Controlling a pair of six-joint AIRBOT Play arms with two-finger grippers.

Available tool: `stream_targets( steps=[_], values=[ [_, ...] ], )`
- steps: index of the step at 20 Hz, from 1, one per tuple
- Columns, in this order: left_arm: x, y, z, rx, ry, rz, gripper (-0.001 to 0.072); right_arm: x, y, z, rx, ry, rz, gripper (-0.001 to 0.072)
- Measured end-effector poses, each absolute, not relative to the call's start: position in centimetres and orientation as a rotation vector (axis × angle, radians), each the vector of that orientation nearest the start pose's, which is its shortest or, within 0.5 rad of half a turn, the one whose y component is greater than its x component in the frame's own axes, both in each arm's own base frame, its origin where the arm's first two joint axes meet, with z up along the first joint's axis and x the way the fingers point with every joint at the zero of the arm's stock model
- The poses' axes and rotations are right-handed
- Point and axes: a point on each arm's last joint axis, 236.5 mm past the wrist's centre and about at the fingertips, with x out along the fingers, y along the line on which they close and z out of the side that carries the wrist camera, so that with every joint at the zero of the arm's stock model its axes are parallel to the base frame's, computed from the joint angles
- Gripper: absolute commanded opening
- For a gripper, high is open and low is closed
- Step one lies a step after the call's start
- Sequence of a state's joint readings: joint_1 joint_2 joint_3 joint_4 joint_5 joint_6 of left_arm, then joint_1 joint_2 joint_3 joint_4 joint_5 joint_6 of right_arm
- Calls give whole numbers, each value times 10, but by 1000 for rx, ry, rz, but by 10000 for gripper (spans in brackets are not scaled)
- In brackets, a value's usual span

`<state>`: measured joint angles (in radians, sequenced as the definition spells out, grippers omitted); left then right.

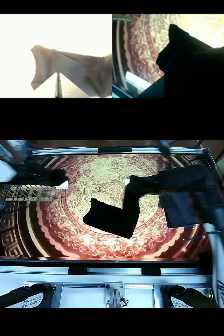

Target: Fold the shirts.

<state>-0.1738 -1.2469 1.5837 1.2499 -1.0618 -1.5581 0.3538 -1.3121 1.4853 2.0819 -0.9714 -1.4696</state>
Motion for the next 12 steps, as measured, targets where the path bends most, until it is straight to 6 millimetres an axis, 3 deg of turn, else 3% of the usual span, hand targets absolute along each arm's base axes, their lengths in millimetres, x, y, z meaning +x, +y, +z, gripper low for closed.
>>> stream_targets(
  steps=[2,5,7,10,11,12],
  values=[
    [438,-95,250,-181,663,-284,27,429,299,155,411,866,609,60],
    [423,-40,273,-192,619,-165,28,440,349,115,447,869,621,61],
    [412,-20,274,-192,632,-120,28,446,369,88,461,880,613,61],
    [401,-8,270,-184,666,-96,28,456,382,56,500,895,577,80],
    [398,-6,270,-182,672,-93,28,459,385,49,514,897,565,206],
    [397,-5,269,-181,680,-90,28,461,388,42,533,902,551,500]
  ],
)
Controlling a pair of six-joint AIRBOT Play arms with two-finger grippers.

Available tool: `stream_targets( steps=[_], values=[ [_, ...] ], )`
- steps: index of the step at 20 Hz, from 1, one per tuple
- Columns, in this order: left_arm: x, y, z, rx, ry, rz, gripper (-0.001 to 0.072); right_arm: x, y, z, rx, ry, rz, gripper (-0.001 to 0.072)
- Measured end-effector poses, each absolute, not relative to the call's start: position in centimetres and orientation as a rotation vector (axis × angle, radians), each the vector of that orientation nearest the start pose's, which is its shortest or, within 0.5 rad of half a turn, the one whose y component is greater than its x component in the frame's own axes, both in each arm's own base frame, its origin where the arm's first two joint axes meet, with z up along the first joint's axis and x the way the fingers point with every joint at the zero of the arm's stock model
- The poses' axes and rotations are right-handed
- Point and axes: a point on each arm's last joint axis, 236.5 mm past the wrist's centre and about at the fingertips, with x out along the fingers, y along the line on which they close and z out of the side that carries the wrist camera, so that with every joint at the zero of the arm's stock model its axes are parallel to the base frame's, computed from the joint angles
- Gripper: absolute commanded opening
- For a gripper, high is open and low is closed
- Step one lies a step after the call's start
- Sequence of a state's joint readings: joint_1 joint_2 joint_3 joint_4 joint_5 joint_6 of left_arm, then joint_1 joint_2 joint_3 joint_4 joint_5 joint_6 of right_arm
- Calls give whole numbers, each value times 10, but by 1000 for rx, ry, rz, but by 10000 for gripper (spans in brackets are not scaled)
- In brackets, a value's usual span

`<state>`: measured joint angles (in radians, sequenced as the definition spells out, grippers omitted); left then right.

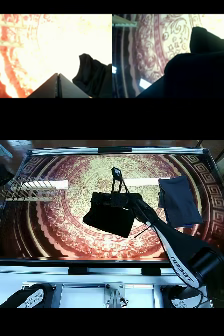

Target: Fold the shirts.

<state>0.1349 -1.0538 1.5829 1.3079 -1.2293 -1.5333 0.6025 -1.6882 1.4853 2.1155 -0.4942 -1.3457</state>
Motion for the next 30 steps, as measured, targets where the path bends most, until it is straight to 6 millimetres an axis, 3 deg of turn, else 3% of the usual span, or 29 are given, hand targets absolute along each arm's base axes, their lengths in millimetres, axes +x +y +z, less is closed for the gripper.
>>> stream_targets(
  steps=[1,5,8,10,12,13,14,16,21,25,29,30],
  values=[
    [395,-3,268,-180,684,-87,28,463,388,37,547,903,540,550],
    [393,-4,266,-177,695,-90,28,469,385,38,576,896,519,549],
    [391,-4,265,-174,706,-92,28,469,354,47,496,922,495,549],
    [391,-5,264,-174,707,-93,28,463,312,45,374,984,442,549],
    [390,-5,264,-173,711,-94,29,457,249,29,251,1093,331,551],
    [390,-5,264,-173,711,-94,28,450,216,18,228,1164,269,673],
    [390,-5,263,-173,712,-94,28,441,190,6,227,1235,222,673],
    [390,-5,263,-174,713,-94,28,420,165,-16,296,1351,194,673],
    [389,-5,240,-182,767,-93,29,391,171,-64,520,1462,215,673],
    [388,-5,216,-176,816,-96,29,391,190,-79,640,1465,264,673],
    [395,-3,215,-169,790,-94,29,386,213,-93,655,1478,309,662],
    [396,-3,216,-167,783,-94,28,384,220,-96,658,1482,318,545]
  ],
)
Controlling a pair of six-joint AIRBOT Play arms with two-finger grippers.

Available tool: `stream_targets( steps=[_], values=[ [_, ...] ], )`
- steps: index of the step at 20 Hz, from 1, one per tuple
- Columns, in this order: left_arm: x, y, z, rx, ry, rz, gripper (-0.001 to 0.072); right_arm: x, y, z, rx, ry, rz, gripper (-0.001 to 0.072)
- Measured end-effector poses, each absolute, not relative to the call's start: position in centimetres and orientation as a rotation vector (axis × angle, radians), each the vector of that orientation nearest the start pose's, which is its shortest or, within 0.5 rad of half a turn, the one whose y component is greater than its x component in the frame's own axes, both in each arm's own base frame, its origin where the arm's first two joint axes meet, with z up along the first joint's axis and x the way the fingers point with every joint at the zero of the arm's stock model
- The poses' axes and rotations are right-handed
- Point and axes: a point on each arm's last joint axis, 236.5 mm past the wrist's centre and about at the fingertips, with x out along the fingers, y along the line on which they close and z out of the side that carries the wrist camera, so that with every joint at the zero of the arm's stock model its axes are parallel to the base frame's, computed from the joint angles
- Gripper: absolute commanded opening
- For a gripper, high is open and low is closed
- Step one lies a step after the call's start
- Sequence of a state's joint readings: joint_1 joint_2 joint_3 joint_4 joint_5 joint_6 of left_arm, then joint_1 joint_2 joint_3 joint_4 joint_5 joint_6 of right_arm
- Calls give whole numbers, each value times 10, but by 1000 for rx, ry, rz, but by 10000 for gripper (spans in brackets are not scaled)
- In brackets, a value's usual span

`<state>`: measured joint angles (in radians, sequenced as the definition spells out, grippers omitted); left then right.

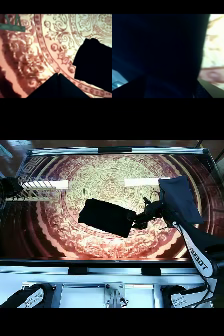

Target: Fold the shirts.

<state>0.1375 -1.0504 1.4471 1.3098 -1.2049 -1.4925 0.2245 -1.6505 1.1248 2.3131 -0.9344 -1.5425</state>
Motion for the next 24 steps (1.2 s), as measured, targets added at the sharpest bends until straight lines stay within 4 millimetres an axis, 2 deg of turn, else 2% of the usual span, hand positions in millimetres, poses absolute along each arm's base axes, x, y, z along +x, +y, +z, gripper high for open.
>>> stream_targets(
  steps=[1,2,3,5,7,9,11,14,18,21,24],
  values=[
    [397,-3,216,-167,780,-93,28,384,223,-100,652,1482,322,384],
    [398,-2,217,-166,775,-92,28,383,226,-104,642,1483,324,172],
    [398,-2,217,-165,772,-92,29,384,226,-106,624,1478,329,62],
    [399,-2,217,-165,768,-92,28,396,228,-97,606,1442,360,61],
    [400,-2,217,-165,767,-91,29,420,227,-73,582,1370,411,61],
    [400,-2,218,-164,764,-91,28,454,221,-31,592,1277,448,60],
    [400,-2,218,-164,764,-91,28,488,204,14,625,1176,446,60],
    [400,-2,218,-164,763,-91,28,531,164,87,682,1016,419,61],
    [399,-2,217,-165,769,-92,29,564,98,159,753,839,342,60],
    [396,-3,214,-164,788,-96,28,579,48,192,812,725,266,60],
    [394,-4,212,-165,799,-97,28,592,5,214,863,611,192,60]
  ],
)
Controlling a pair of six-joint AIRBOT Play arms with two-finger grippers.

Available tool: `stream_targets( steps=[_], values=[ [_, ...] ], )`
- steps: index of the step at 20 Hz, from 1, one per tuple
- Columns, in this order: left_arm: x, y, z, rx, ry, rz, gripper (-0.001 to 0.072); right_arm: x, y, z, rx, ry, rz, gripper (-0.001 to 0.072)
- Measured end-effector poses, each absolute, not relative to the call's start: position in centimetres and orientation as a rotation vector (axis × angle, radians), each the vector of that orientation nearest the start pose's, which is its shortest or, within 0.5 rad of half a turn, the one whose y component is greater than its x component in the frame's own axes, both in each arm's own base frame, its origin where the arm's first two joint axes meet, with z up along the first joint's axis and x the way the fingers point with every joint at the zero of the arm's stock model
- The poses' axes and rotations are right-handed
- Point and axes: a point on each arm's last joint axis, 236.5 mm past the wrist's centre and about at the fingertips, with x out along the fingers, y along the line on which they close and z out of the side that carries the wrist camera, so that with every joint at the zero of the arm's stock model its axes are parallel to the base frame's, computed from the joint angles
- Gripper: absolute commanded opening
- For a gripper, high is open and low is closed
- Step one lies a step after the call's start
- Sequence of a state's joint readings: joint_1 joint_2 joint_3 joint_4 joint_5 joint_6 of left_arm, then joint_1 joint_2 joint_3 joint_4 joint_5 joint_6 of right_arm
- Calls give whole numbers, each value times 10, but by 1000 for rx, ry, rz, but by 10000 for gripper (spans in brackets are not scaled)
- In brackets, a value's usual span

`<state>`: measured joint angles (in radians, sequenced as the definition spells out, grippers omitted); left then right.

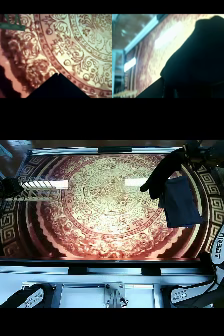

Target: Fold the shirts.

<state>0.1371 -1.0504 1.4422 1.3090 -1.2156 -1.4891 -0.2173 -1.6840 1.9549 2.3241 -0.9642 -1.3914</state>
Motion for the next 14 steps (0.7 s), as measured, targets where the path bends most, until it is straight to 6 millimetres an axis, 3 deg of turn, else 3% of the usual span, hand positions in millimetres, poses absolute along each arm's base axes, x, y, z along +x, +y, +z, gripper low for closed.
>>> stream_targets(
  steps=[7,14],
  values=[
    [393,-4,211,-165,806,-99,29,627,-65,257,921,297,63,61],
    [392,-4,209,-166,811,-99,28,661,-110,240,991,127,-45,60]
  ],
)
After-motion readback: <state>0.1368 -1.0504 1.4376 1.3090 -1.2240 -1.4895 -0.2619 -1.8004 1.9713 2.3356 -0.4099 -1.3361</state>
